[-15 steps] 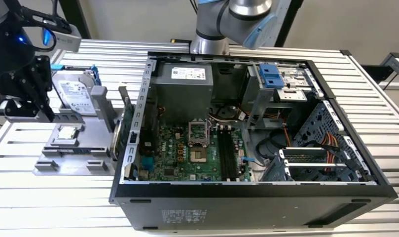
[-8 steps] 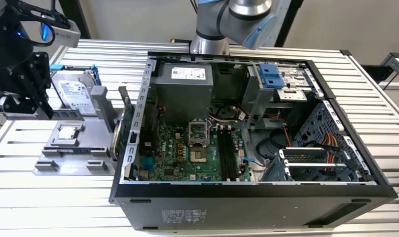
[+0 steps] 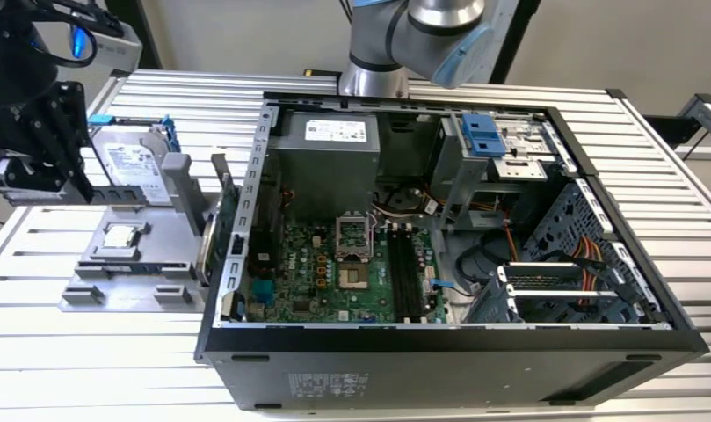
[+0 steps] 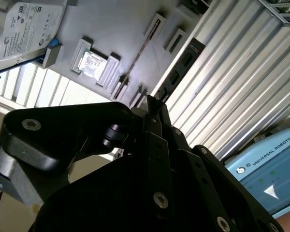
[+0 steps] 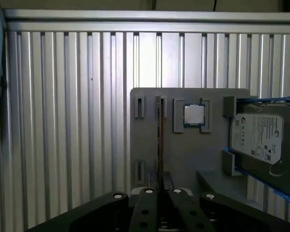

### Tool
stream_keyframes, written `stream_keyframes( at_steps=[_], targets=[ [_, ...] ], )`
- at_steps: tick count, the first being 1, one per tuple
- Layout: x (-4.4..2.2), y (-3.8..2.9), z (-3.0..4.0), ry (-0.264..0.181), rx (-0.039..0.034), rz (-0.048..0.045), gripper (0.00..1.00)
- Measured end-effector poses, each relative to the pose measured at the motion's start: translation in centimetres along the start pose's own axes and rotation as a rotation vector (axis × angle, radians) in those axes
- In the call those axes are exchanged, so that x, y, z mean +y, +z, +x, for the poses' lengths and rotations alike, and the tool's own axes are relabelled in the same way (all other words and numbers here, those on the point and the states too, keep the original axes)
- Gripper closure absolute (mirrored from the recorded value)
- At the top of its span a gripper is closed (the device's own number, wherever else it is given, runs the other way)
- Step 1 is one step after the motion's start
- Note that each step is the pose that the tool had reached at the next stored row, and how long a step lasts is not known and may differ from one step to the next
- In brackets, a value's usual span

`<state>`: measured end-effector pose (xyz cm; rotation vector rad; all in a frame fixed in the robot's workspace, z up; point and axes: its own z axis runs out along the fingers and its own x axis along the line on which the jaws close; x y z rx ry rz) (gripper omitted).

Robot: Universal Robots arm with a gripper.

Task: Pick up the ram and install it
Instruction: 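Pick up the ram and move it above insertion slot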

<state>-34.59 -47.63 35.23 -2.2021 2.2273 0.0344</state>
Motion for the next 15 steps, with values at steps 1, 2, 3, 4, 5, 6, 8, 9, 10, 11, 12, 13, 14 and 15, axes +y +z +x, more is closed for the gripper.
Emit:
stream_keyframes(
  at_steps=[1,2,3,4,5,6,8,9,10,11,12,13,14,15],
  targets=[
    [0.00,-0.11,-0.04,-0.001,0.0001,-0.0001,1.00],
    [0.00,-0.24,-0.09,-0.001,0.0001,-0.0002,1.00],
    [0.00,-0.35,-0.12,-0.002,0.0001,-0.0001,1.00],
    [0.00,-0.47,-0.15,-0.002,0.0001,-0.0001,1.00],
    [0.00,-0.59,-0.17,-0.002,0.0001,-0.0001,1.00],
    [0.01,-0.69,-0.18,-0.002,0.0001,-0.0002,1.00],
    [0.01,-0.89,-0.20,-0.002,0.0000,-0.0001,1.00],
    [0.01,-1.02,-0.21,-0.002,0.0001,-0.0001,1.00],
    [0.01,-1.12,-0.21,-0.002,0.0001,-0.0002,1.00],
    [0.01,-1.15,-0.22,-0.002,0.0000,0.0000,1.00],
    [0.01,-1.14,-0.22,-0.002,-0.0001,0.0001,1.00],
    [0.01,-1.15,-0.22,-0.002,-0.0001,0.0001,1.00],
    [0.01,-1.15,-0.22,-0.002,0.0000,0.0001,1.00],
    [0.01,-1.16,-0.22,-0.002,0.0001,0.0000,1.00]
  ],
)
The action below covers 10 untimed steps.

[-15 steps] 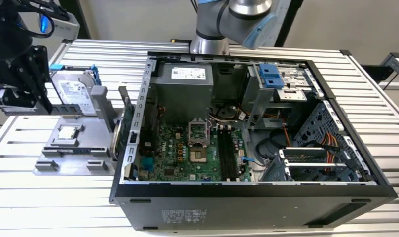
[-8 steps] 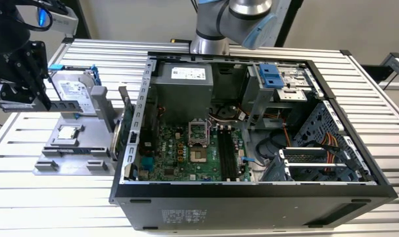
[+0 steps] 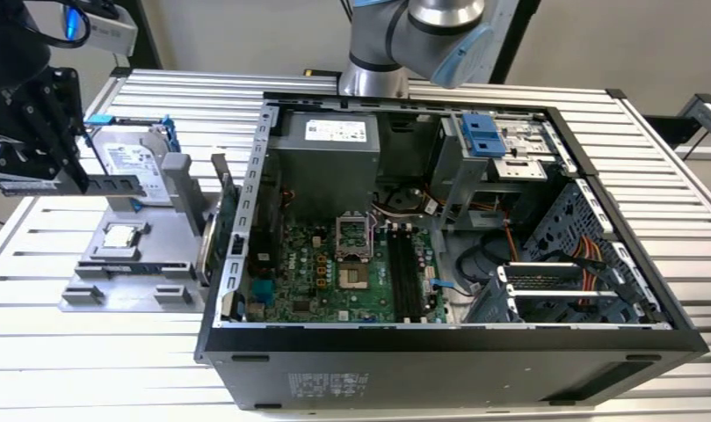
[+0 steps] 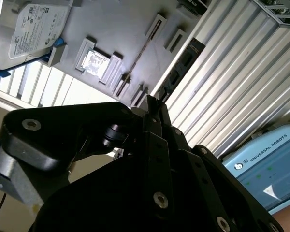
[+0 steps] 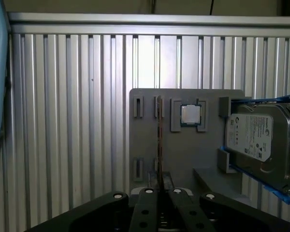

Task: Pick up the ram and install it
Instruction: 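Pick up the ram and move it above insertion slot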

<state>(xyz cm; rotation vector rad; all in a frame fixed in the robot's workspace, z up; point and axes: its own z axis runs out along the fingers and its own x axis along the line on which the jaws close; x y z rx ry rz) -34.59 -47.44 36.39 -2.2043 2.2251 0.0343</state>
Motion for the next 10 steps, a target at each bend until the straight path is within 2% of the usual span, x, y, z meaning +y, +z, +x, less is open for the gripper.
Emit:
stream_keyframes(
  at_steps=[4,10],
  targets=[
    [-0.10,-0.03,-0.01,0.000,0.0004,-0.0004,1.00],
    [-1.01,-0.02,-0.01,0.000,0.0001,-0.0003,1.00]
  ],
)
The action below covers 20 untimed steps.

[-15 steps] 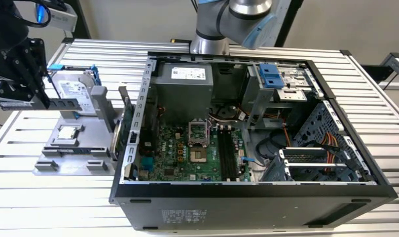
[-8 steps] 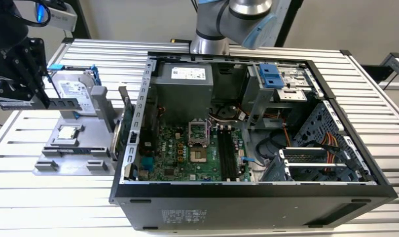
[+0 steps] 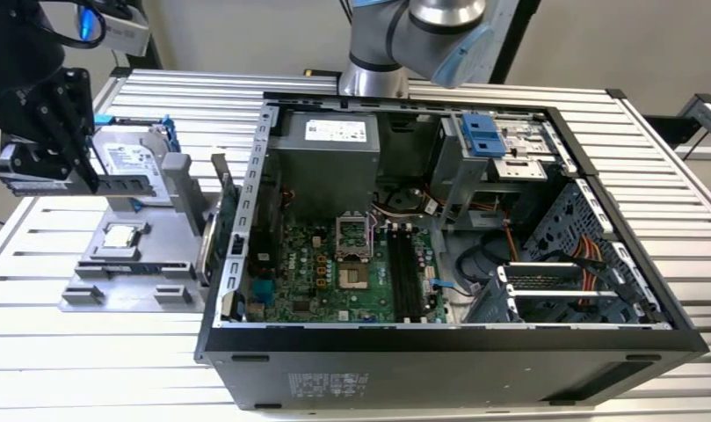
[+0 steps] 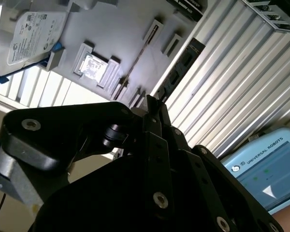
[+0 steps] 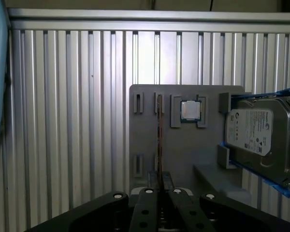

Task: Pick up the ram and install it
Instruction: 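Pick up the ram and move it above insertion slot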

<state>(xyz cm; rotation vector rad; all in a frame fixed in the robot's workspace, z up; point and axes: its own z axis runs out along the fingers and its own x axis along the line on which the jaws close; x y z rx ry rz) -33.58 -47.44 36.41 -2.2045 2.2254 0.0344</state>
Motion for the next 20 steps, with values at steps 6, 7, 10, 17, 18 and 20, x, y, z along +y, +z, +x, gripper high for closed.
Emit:
stream_keyframes(
  at_steps=[6,7,10,17,18,20],
  targets=[
    [-1.17,-0.01,-0.01,0.000,0.0000,-0.0015,1.00],
    [-1.36,-0.01,-0.01,0.000,0.0000,-0.0025,1.00],
    [-2.03,-0.02,-0.02,0.000,0.0000,-0.0057,1.00],
    [-3.30,-0.14,-0.03,0.000,0.0001,-0.0137,1.00],
    [-3.45,-0.18,-0.03,0.000,0.0001,-0.0155,1.00],
    [-3.74,-0.27,-0.04,0.000,0.0002,-0.0188,1.00]
  ],
)
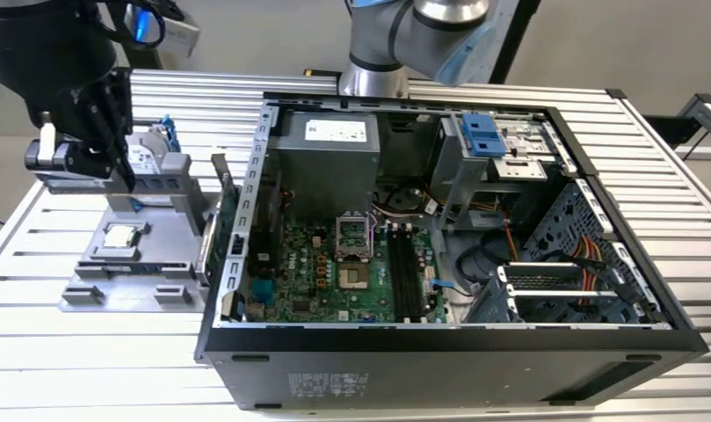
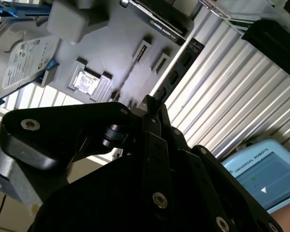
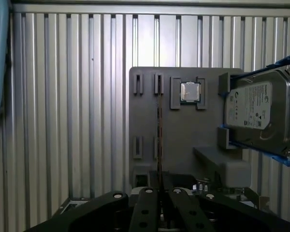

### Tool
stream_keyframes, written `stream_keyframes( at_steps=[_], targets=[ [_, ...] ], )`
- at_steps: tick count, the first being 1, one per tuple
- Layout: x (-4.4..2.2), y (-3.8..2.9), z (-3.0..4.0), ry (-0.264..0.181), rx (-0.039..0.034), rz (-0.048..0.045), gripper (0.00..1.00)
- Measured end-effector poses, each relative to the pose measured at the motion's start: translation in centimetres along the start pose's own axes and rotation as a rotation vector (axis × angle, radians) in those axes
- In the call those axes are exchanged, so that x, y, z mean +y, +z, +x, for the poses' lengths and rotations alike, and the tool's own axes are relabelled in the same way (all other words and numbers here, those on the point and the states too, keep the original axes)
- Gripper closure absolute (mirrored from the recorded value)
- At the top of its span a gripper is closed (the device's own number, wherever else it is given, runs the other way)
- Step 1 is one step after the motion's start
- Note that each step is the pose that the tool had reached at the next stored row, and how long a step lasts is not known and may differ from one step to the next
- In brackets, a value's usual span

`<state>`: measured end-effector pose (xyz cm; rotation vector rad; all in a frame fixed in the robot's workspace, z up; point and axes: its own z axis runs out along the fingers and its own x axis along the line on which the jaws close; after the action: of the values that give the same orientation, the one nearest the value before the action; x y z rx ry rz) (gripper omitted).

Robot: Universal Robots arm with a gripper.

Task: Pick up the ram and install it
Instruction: 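Pick up the ram and move it above insertion slot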

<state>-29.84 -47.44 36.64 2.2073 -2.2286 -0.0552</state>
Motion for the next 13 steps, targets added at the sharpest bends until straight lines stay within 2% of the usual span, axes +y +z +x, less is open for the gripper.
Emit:
stream_keyframes(
  at_steps=[4,13],
  targets=[
    [-0.62,-0.07,-0.01,0.000,0.0000,-0.0035,1.00],
    [-2.19,-0.13,-0.02,0.000,0.0000,-0.0044,1.00]
  ],
)
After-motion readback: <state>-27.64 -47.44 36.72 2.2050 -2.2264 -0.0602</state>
